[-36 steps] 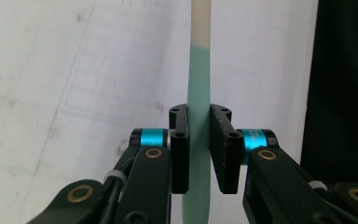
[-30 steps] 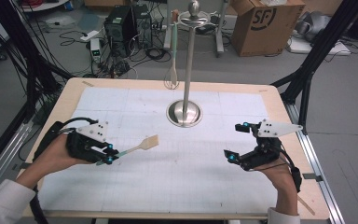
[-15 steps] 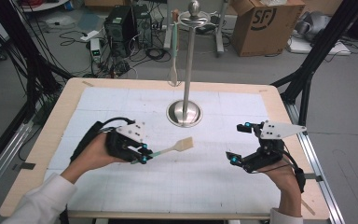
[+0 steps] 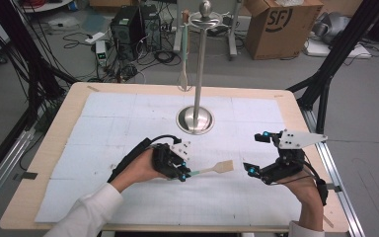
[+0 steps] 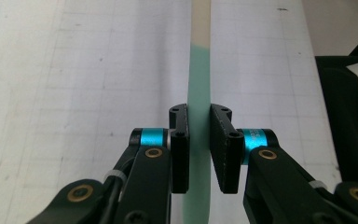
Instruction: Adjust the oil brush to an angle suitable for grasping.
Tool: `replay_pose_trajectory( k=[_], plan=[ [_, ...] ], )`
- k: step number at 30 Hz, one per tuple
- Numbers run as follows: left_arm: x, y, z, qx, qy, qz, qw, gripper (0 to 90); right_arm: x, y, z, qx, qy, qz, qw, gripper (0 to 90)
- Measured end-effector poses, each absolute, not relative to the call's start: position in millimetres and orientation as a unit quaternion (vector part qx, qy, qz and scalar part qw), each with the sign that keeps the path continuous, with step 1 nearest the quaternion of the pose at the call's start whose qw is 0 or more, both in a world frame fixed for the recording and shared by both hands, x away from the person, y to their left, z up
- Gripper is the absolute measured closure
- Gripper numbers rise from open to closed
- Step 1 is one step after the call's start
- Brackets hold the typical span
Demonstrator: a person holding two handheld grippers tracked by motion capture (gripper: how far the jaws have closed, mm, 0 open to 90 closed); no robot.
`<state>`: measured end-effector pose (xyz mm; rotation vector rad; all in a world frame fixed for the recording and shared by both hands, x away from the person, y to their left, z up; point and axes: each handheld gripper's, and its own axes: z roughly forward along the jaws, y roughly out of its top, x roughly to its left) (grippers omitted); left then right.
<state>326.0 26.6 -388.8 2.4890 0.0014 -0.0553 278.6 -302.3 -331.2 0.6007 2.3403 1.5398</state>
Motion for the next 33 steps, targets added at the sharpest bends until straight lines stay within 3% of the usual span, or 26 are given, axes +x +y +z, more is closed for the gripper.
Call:
replay_pose_trajectory(
  k=[19, 25, 33],
  plan=[
    [336, -11, -420, 0.950, -0.004, -0.035, 0.309, 77.0, 271, -316, -333, 0.222, 0.801, 0.536, 0.146, 0.4],
    [334, -3, -416, 0.941, 0.012, -0.044, 0.336, 44.5, 271, -314, -334, 0.220, 0.802, 0.536, 0.144, 0.4],
    [329, 51, -388, 0.922, 0.045, -0.025, 0.384, 11.9, 275, -305, -334, 0.214, 0.808, 0.531, 0.142, 0.4]
  ],
)
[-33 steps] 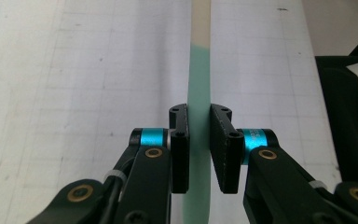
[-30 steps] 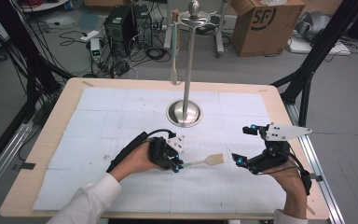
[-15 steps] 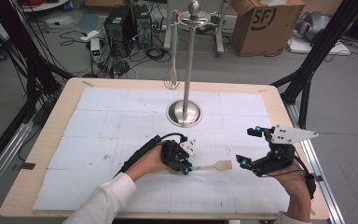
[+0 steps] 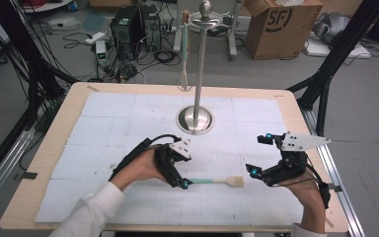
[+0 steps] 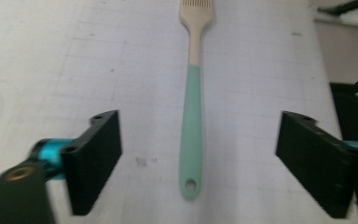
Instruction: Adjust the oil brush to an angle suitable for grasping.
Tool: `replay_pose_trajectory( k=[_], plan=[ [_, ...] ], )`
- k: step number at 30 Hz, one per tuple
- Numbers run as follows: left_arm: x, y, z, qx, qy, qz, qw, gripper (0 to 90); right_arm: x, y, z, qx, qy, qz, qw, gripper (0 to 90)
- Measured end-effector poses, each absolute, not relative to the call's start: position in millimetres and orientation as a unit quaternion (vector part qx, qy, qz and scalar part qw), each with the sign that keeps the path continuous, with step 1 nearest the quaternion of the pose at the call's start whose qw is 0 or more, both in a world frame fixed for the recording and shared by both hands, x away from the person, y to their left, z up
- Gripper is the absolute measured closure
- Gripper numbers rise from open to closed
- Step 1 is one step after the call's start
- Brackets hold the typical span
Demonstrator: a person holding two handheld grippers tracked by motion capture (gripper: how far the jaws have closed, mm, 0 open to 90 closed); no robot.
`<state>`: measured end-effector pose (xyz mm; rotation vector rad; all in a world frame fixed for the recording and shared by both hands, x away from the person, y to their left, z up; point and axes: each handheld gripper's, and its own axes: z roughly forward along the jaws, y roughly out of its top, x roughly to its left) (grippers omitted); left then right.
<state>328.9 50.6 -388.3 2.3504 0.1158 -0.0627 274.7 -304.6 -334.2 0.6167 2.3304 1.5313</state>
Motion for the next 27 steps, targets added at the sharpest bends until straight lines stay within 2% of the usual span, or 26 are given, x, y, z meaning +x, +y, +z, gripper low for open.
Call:
replay_pose_trajectory(
  k=[6, 15, 27],
  plan=[
    [320, 102, -373, 0.899, 0.073, 0.007, 0.431, 1.7, 275, -294, -336, 0.210, 0.813, 0.527, 0.134, 0.4],
    [308, 164, -367, 0.873, 0.114, 0.063, 0.469, 1.7, 281, -286, -338, 0.202, 0.828, 0.507, 0.126, 0.4],
    [291, 210, -365, 0.858, 0.142, 0.092, 0.485, 1.7, 291, -269, -342, 0.179, 0.863, 0.458, 0.115, 0.4]
  ],
)
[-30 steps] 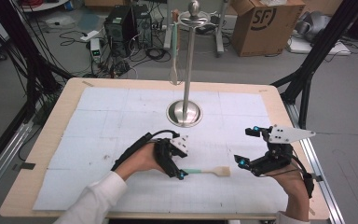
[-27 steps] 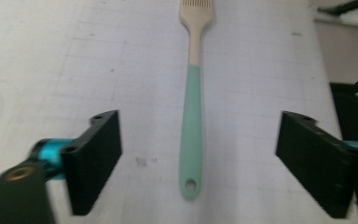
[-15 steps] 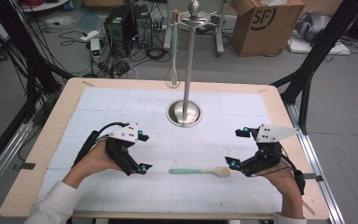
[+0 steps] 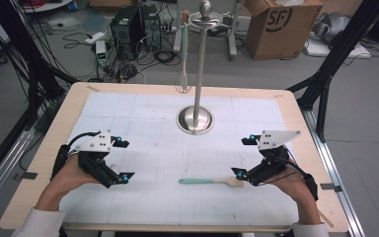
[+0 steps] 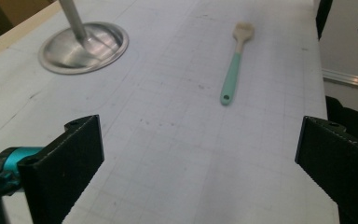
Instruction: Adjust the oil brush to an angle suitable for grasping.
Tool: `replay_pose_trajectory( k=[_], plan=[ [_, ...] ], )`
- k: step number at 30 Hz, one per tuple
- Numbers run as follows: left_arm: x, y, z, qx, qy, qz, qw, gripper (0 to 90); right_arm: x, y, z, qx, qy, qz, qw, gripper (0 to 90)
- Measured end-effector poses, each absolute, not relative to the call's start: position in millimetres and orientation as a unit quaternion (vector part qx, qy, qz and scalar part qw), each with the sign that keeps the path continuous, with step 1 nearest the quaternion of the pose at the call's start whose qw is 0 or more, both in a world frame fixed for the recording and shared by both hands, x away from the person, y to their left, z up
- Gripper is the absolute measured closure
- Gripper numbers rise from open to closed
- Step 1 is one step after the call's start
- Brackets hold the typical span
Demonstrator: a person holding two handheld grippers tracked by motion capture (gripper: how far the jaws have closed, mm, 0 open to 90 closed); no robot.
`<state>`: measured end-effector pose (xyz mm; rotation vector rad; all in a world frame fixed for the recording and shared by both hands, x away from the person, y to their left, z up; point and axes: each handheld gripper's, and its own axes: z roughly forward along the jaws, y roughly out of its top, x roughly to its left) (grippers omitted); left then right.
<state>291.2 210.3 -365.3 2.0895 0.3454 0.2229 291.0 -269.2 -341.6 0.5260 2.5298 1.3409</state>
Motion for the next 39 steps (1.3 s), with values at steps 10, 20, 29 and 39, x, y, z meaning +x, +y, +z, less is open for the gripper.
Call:
replay_pose_trajectory(
  k=[10, 20, 29, 39],
  plan=[
    [289, 217, -377, 0.845, 0.151, 0.082, 0.506, 1.7, 303, -249, -340, 0.163, 0.900, 0.394, 0.093, 0.5],
    [286, 216, -374, 0.843, 0.150, 0.096, 0.507, 1.7, 316, -223, -344, 0.139, 0.930, 0.333, 0.070, 0.5],
    [287, 217, -377, 0.841, 0.160, 0.096, 0.507, 1.7, 328, -209, -367, 0.132, 0.950, 0.279, 0.044, 0.5],
    [288, 216, -377, 0.838, 0.162, 0.096, 0.512, 1.7, 327, -195, -396, 0.106, 0.971, 0.214, 0.025, 0.5]
  ],
)
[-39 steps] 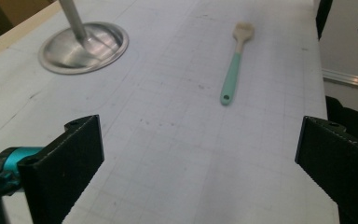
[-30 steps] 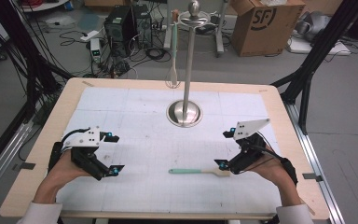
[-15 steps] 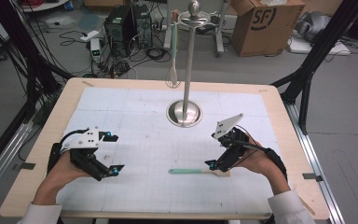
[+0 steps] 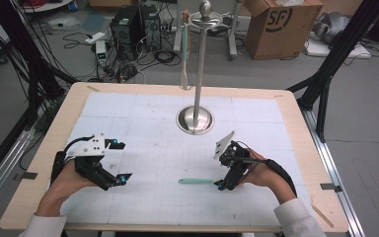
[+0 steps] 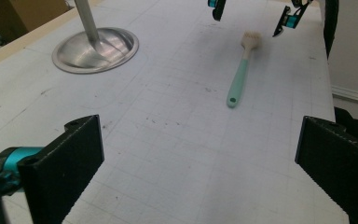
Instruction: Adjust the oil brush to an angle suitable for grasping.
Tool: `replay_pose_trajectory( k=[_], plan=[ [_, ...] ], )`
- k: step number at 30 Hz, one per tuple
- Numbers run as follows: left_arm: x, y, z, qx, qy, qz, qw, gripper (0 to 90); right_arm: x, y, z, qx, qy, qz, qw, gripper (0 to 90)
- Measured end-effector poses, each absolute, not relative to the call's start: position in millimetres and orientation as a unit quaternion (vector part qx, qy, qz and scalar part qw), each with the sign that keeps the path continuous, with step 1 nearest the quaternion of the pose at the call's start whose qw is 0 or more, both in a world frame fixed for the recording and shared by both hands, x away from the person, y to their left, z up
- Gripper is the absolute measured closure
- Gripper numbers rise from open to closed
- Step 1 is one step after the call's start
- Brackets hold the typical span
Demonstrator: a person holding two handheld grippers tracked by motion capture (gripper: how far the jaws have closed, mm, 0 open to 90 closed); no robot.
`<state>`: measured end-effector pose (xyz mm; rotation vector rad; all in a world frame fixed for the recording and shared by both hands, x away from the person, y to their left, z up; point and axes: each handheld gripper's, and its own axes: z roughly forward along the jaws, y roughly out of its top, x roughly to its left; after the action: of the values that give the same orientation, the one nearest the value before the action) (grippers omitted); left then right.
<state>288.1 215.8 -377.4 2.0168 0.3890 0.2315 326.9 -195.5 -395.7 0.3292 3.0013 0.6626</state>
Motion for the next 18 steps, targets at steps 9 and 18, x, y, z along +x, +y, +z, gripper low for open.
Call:
replay_pose_trajectory(
  k=[9, 18],
  plan=[
    [289, 215, -378, 0.839, 0.163, 0.097, 0.510, 1.7, 329, -191, -404, 0.081, 0.979, 0.189, 0.006, 13.7],
    [289, 215, -378, 0.841, 0.161, 0.098, 0.507, 1.7, 329, -188, -409, 0.055, 0.988, 0.145, -0.014, 38.1]
  ],
)
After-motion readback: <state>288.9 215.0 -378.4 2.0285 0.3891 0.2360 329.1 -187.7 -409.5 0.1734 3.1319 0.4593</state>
